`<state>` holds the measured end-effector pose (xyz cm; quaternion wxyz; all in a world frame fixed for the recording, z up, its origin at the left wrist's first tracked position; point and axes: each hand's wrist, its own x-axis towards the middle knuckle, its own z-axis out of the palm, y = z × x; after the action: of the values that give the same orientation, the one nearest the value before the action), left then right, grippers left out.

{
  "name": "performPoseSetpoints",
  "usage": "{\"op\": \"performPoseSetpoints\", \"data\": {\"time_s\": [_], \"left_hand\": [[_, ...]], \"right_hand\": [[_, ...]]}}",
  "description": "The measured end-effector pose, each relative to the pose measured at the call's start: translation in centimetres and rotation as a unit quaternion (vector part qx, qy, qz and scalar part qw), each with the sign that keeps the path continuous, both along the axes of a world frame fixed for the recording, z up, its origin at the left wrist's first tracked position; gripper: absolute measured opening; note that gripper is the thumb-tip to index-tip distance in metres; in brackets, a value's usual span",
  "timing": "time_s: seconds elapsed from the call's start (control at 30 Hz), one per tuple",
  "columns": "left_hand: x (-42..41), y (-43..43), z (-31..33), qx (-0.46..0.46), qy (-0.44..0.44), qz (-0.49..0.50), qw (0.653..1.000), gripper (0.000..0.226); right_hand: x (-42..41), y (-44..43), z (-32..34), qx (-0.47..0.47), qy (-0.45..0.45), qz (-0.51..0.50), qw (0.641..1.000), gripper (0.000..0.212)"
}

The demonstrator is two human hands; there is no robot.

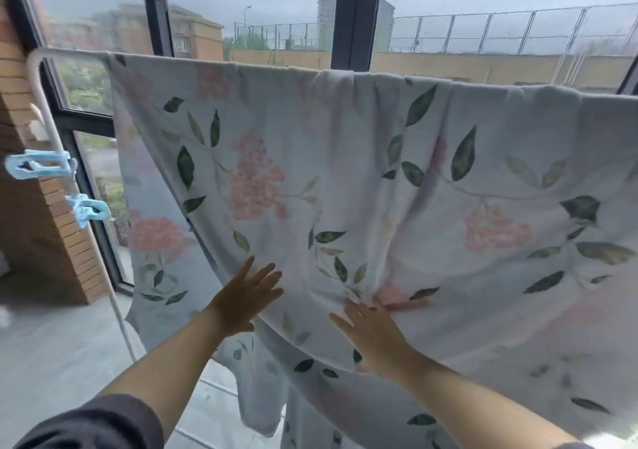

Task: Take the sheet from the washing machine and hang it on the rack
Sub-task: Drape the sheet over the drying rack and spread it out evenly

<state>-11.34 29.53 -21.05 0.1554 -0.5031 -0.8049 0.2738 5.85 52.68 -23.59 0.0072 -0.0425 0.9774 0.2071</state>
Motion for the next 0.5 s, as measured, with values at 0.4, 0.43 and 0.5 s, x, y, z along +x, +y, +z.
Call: {"op": "performPoseSetpoints", "data": {"time_s": [0.4, 0.43, 0.5], "left_hand": [[-6.9, 0.3, -3.4, 0.091, 0.041, -0.094, 0.991, 0.048], [-7.2, 0.3, -3.3, 0.079, 0.042, -0.098, 0.991, 0.053], [-8.0, 0.2, -4.1, 0.047, 0.044, -0.107, 0.992, 0.068]], "right_hand": [[-5.2, -3.0, -6.5, -0.080, 0.057, -0.119, 0.988, 0.102], [-5.5, -2.8, -6.2, -0.066, 0.070, -0.126, 0.987, 0.082], [-5.8, -2.6, -6.3, -0.059, 0.102, -0.132, 0.984, 0.043]]}}
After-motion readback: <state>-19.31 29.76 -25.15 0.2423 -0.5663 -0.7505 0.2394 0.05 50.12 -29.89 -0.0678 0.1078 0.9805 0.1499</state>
